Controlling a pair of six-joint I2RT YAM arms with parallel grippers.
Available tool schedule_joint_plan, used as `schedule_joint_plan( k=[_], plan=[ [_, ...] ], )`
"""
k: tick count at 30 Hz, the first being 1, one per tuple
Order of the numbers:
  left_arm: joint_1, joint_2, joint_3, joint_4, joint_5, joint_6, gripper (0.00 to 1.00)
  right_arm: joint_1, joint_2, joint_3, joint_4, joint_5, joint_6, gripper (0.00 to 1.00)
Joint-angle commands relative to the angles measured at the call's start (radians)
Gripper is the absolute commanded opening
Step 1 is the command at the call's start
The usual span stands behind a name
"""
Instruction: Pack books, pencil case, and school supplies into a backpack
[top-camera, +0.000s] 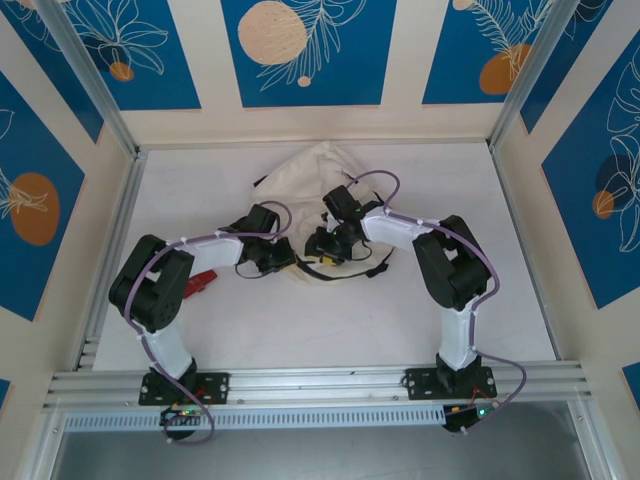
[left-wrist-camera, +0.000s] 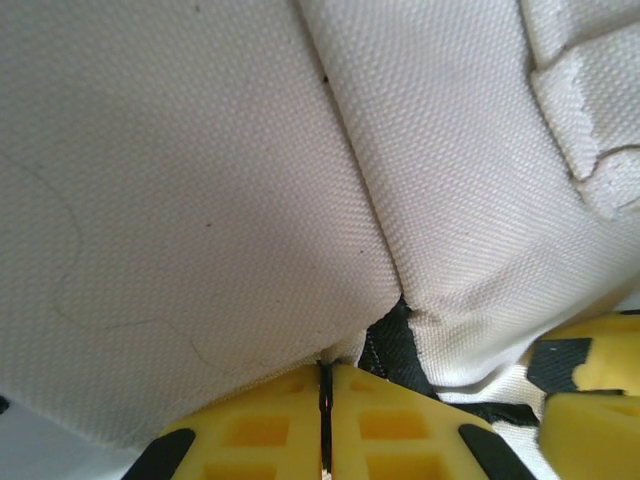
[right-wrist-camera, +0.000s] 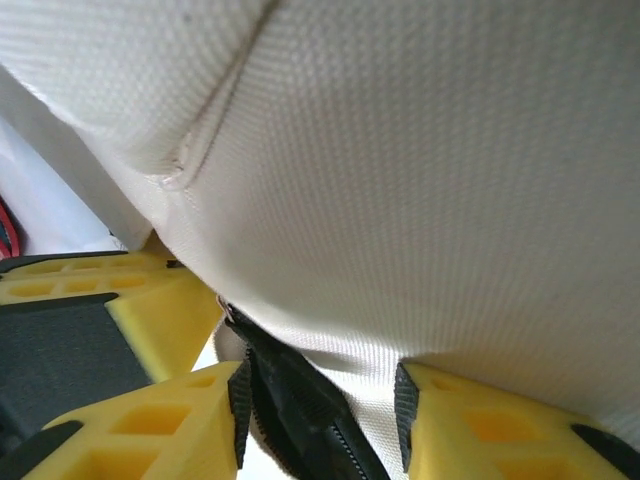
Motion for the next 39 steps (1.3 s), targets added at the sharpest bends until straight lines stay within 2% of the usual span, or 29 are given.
schedule_joint_plan(
  k=[1, 9, 22, 30, 39],
  plan=[
    [-0.008, 0.02, -0.022, -0.042, -0.007, 0.001, 0.09, 0.001, 0.028, 0.021, -0.002, -0.105, -0.025, 0.43],
    [-0.007, 0.019, -0.021, -0.043, -0.007, -0.003, 0.09, -0.006, 0.053, 0.018, 0.059, -0.227, -0.031, 0.35],
    [-0.008, 0.018, -0.015, -0.045, -0.001, -0.004, 0.09, -0.001, -0.007, -0.037, -0.005, -0.197, -0.052, 0.31],
    [-0.008, 0.02, -0.013, -0.043, 0.001, -0.004, 0.09, 0.011, 0.017, -0.025, -0.009, -0.206, -0.064, 0.3],
    [-0.008, 0.005, -0.013, -0.049, -0.002, -0.009, 0.09, 0.005, 0.024, 0.01, -0.006, -0.159, -0.052, 0.17]
  ],
)
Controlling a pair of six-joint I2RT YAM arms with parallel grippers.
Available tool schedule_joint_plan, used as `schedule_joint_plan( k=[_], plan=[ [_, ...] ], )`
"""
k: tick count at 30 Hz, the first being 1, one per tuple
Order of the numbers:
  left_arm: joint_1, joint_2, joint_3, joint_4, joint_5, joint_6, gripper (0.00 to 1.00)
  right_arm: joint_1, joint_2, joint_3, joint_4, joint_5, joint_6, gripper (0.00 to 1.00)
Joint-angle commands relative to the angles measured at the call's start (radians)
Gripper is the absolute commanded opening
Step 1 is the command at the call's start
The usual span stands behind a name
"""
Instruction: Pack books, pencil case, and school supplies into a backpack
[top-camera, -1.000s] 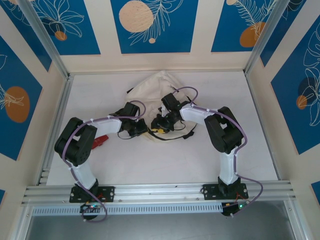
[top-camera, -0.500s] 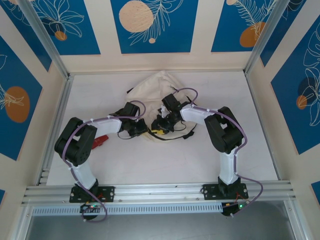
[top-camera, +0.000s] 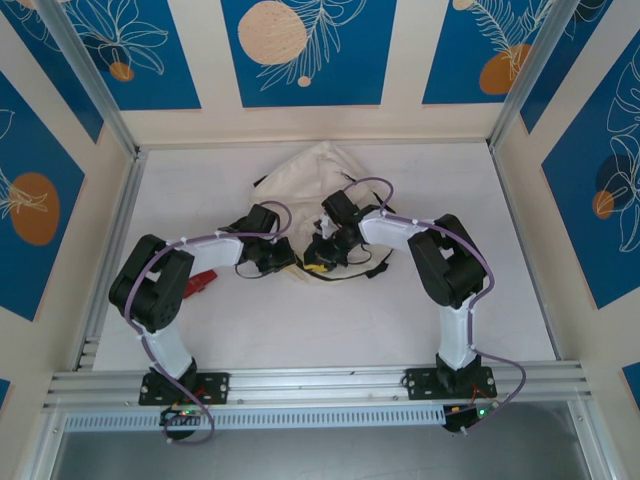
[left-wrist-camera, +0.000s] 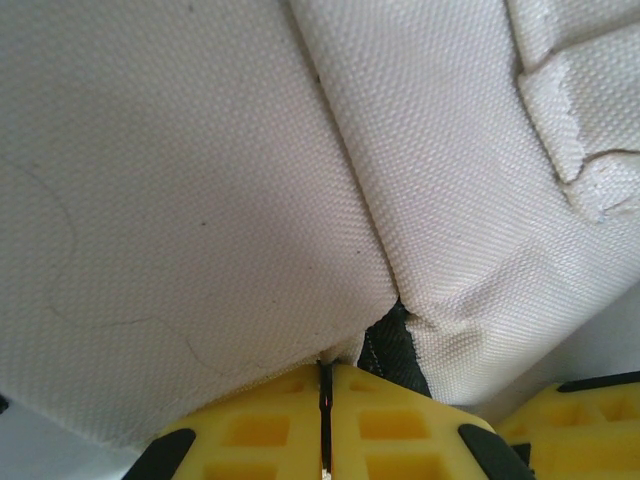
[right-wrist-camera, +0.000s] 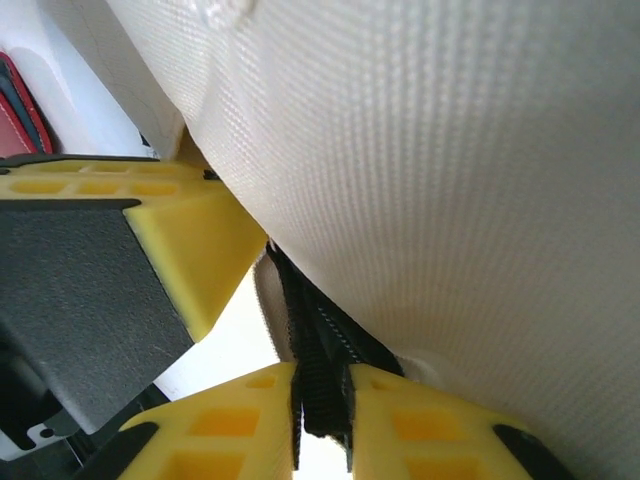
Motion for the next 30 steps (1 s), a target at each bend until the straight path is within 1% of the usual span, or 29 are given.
schedule_joint_plan(
  k=[1, 3, 5, 6, 7, 9, 12, 13, 16, 19, 25, 28, 30],
  plan=[
    [-0.008, -0.009, -0.016, -0.046, -0.005, -0.008, 0.09, -0.002, -0.006, 0.025, -0.025, 0.019, 0.001, 0.13],
    [-0.008, -0.044, -0.016, -0.057, -0.021, -0.007, 0.09, -0.005, -0.031, 0.012, -0.031, 0.044, 0.003, 0.07],
    [-0.007, -0.091, -0.009, -0.069, -0.038, -0.004, 0.14, -0.008, -0.066, -0.005, -0.043, 0.063, 0.0, 0.01],
    [-0.007, -0.114, -0.007, -0.075, -0.047, 0.0, 0.15, -0.009, -0.079, -0.014, -0.046, 0.067, -0.003, 0.0],
    [-0.007, -0.136, -0.003, -0.082, -0.06, 0.001, 0.17, -0.01, -0.096, -0.027, -0.048, 0.073, -0.004, 0.0],
    [-0.006, -0.17, 0.008, -0.098, -0.081, 0.006, 0.25, -0.008, -0.12, -0.04, -0.053, 0.071, -0.007, 0.0],
    [-0.005, -0.182, 0.029, -0.12, -0.114, 0.007, 0.35, -0.002, -0.146, -0.058, -0.051, 0.063, -0.004, 0.0],
    [-0.004, -0.174, 0.036, -0.126, -0.125, 0.004, 0.41, 0.003, -0.153, -0.06, -0.05, 0.057, -0.002, 0.0],
    [-0.004, -0.135, 0.059, -0.133, -0.138, -0.016, 0.51, 0.014, -0.172, -0.062, -0.043, 0.05, 0.011, 0.0],
    [-0.004, -0.082, 0.088, -0.123, -0.12, -0.026, 0.55, 0.022, -0.184, -0.064, -0.035, 0.041, 0.02, 0.0],
    [-0.005, 0.017, 0.151, -0.098, -0.076, -0.038, 0.54, 0.037, -0.177, -0.076, -0.02, 0.018, 0.034, 0.0],
    [-0.004, 0.04, 0.166, -0.103, -0.085, -0.036, 0.47, 0.038, -0.173, -0.09, -0.021, 0.023, 0.041, 0.0],
    [-0.004, 0.052, 0.172, -0.113, -0.099, -0.032, 0.37, 0.039, -0.172, -0.094, -0.039, 0.035, 0.041, 0.0]
  ],
)
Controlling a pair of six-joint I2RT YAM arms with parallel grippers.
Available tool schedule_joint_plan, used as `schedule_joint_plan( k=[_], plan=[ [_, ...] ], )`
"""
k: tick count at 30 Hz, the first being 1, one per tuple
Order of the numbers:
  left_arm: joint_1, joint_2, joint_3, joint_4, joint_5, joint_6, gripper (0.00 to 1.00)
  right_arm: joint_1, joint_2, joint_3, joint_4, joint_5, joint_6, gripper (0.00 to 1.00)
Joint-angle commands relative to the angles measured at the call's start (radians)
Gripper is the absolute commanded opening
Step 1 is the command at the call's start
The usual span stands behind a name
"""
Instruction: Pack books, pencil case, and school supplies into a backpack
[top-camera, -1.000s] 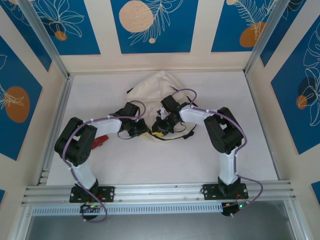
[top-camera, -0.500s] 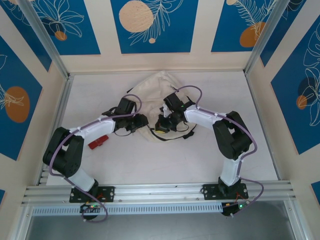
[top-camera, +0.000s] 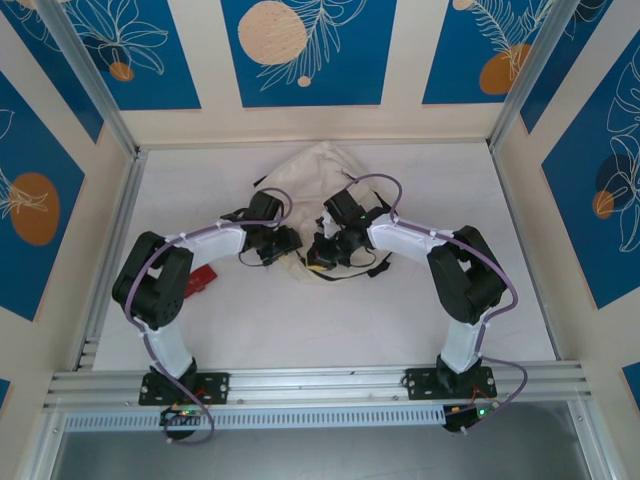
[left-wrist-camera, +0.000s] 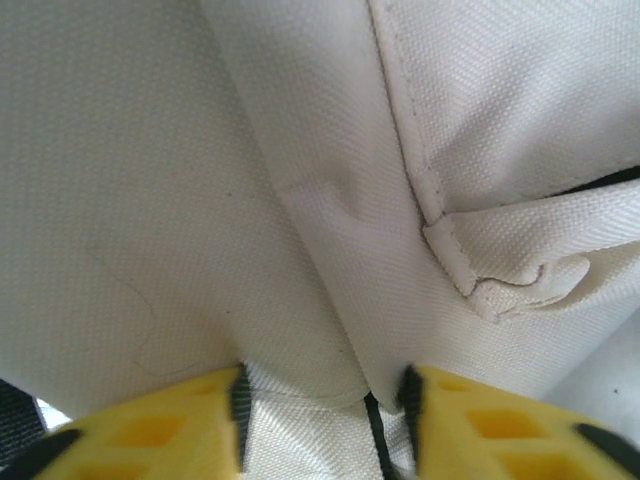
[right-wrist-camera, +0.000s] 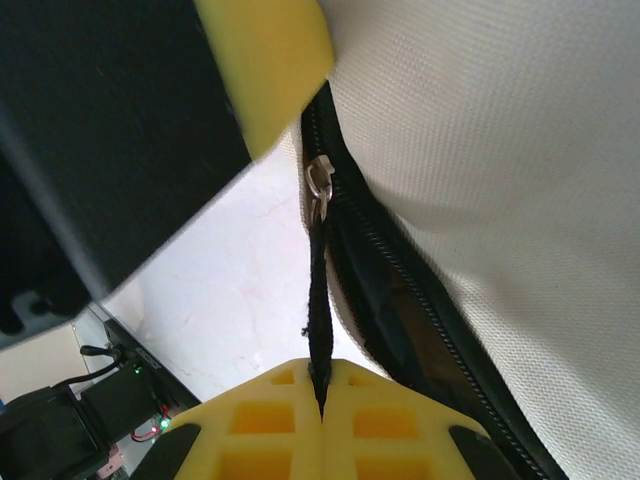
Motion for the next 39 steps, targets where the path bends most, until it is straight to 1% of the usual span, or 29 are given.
schedule_joint_plan(
  k=[1, 2, 5, 8, 16, 23, 26, 27, 29, 34, 35, 37, 39],
  plan=[
    [-0.004, 0.03, 0.033, -0.016, -0.018, 0.006, 0.29, 0.011, -0.022, -0.022, -0.055, -0.004, 0.013, 0.0],
    [-0.004, 0.033, 0.035, -0.02, -0.029, 0.009, 0.23, 0.015, -0.026, -0.019, -0.075, 0.011, 0.009, 0.0],
    [-0.004, 0.037, 0.037, -0.033, -0.06, 0.021, 0.09, 0.029, -0.051, -0.019, -0.135, 0.063, -0.006, 0.0],
    [-0.004, 0.034, 0.047, -0.049, -0.091, 0.034, 0.01, 0.046, -0.096, -0.016, -0.2, 0.125, -0.019, 0.0],
    [-0.001, 0.011, 0.074, -0.087, -0.144, 0.067, 0.0, 0.06, -0.238, -0.059, -0.355, 0.32, 0.008, 0.0],
    [0.015, -0.03, 0.074, -0.098, -0.169, 0.08, 0.0, 0.056, -0.358, -0.121, -0.43, 0.518, 0.055, 0.0],
    [0.019, -0.036, 0.077, -0.101, -0.171, 0.085, 0.0, 0.042, -0.379, -0.134, -0.44, 0.559, 0.059, 0.0],
    [0.02, -0.034, 0.078, -0.099, -0.166, 0.085, 0.0, 0.038, -0.379, -0.136, -0.436, 0.554, 0.055, 0.0],
    [0.021, -0.033, 0.074, -0.082, -0.14, 0.088, 0.0, 0.036, -0.37, -0.139, -0.396, 0.5, 0.025, 0.0],
    [0.02, -0.043, 0.059, -0.033, -0.05, 0.083, 0.0, 0.037, -0.324, -0.129, -0.236, 0.273, -0.051, 0.0],
    [0.02, -0.046, 0.054, -0.027, -0.037, 0.083, 0.04, 0.038, -0.311, -0.125, -0.215, 0.241, -0.057, 0.0],
    [0.02, -0.054, 0.047, -0.02, -0.01, 0.077, 0.2, 0.036, -0.279, -0.101, -0.151, 0.171, -0.065, 0.0],
    [0.02, -0.057, 0.036, -0.009, 0.027, 0.067, 0.28, 0.037, -0.243, -0.073, -0.093, 0.107, -0.067, 0.0]
  ],
)
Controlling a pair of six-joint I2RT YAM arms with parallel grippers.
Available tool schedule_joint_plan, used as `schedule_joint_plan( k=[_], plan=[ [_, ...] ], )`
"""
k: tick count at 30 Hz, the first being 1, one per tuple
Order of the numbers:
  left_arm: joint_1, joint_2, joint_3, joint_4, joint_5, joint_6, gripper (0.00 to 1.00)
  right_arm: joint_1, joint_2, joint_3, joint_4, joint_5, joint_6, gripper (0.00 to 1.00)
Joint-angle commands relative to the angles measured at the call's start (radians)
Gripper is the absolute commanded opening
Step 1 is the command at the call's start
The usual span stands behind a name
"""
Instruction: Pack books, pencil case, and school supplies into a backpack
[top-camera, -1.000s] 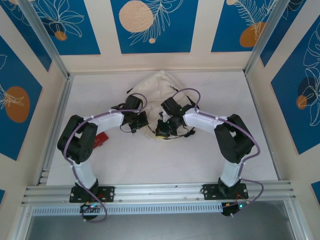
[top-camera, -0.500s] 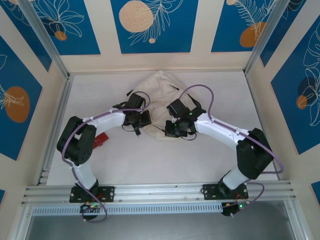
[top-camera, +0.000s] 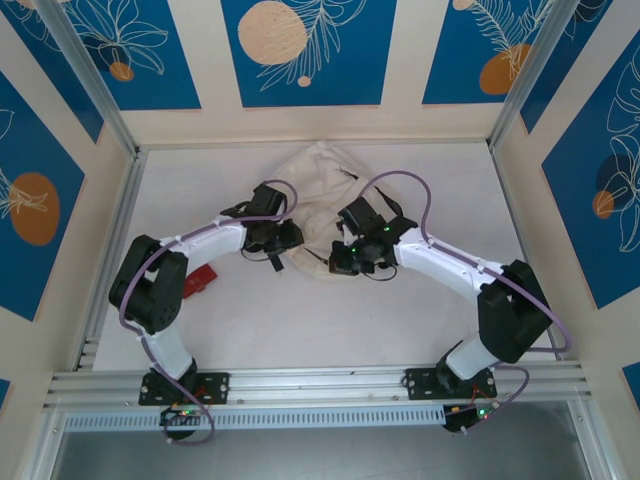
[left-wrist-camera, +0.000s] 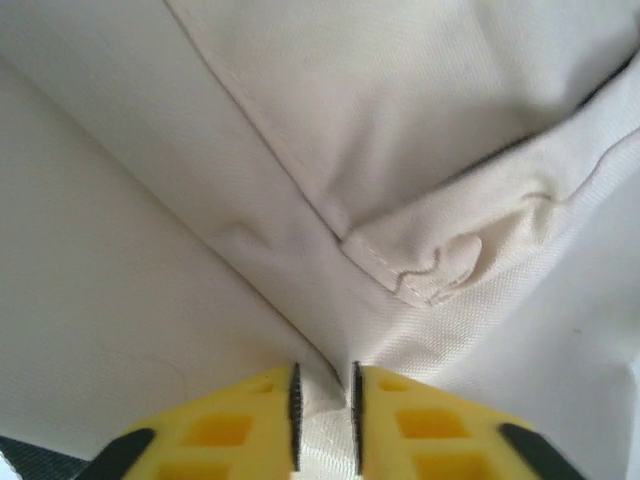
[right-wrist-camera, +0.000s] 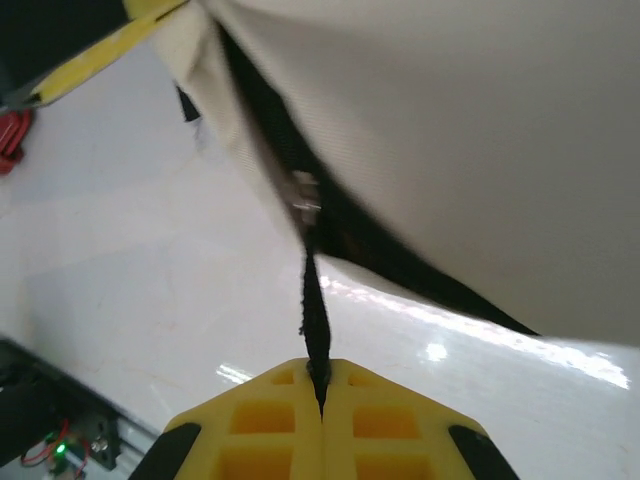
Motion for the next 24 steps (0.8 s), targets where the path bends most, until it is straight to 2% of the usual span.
schedule_joint_plan(
  k=[1, 4, 8, 15, 18, 24],
  plan=[
    [0.022, -0.022, -0.027, 0.037, 0.03, -0.009, 0.32, -0.003, 0.063, 0.057, 0.087, -0.175, -0.031, 0.0],
    [0.022, -0.025, -0.062, 0.077, 0.089, -0.047, 0.43, -0.002, 0.117, 0.101, 0.126, -0.214, -0.031, 0.0],
    [0.022, -0.02, -0.097, 0.102, 0.131, -0.092, 0.49, -0.002, 0.155, 0.14, 0.154, -0.243, -0.027, 0.0],
    [0.016, -0.002, -0.1, 0.176, 0.221, -0.169, 0.48, -0.002, 0.146, 0.125, 0.193, -0.315, -0.031, 0.0],
    [0.014, 0.008, -0.094, 0.183, 0.253, -0.2, 0.48, -0.003, 0.137, 0.114, 0.191, -0.31, -0.031, 0.0],
    [0.013, -0.045, -0.129, 0.096, 0.179, -0.213, 0.44, -0.003, 0.139, 0.11, 0.153, -0.245, -0.03, 0.0]
  ],
)
